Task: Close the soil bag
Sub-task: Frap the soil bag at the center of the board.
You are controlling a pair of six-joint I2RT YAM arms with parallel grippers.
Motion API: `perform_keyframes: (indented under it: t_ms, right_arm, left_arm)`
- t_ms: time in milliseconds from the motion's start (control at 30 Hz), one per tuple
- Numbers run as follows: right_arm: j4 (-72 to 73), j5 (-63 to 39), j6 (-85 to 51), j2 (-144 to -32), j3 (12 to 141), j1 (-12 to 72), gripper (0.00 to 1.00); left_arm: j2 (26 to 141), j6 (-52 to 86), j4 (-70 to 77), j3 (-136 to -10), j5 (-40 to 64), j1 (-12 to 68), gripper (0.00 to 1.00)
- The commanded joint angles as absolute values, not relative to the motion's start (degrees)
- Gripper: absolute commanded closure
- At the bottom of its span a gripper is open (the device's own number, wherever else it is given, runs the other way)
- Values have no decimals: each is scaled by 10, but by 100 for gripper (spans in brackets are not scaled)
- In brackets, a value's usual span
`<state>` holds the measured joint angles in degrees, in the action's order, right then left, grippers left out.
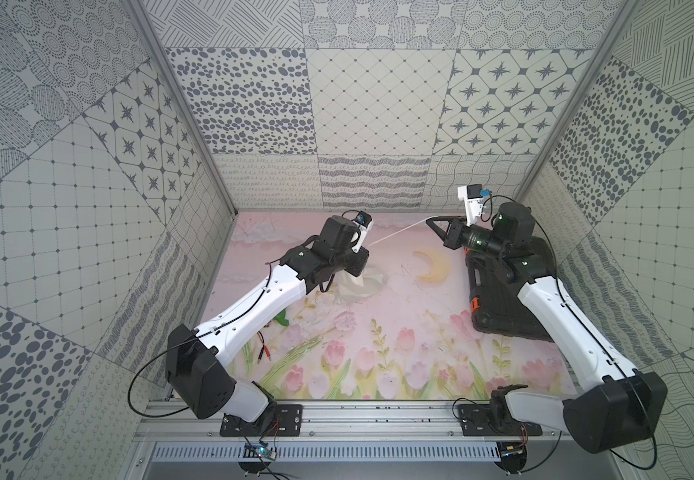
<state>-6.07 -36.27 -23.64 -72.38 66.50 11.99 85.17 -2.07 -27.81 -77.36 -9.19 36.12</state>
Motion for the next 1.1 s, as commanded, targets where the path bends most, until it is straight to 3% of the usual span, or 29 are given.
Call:
perform_keyframes:
  t_ms: [0,100,200,300,533,900,1067]
  right_arm:
    - [62,-297,-234,-705,639,99,100]
    - [57,-314,-226,-697,619,98,100]
    - [46,-333,-218,-687,618,98,100]
    - [31,-343,-208,-670,617,98,100]
    - [8,-370,-194,-631,606,98,100]
    - [25,-392,-198,-604,589,98,100]
    - [29,-397,-197,-600,585,98,100]
  left_arm:
    - [841,-2,-396,-658,-169,414,95]
    - [829,-4,-355,-635,-113,442,87]
    - [807,-17,-320,-645,-42,446,62]
    - [795,-22,-295,-666,12,446,47]
    - [819,-28,-247,-720,108,446,25]
    - [923,11,-188,-817,254,438,25]
    - [943,21,-162,-834,268,435,34]
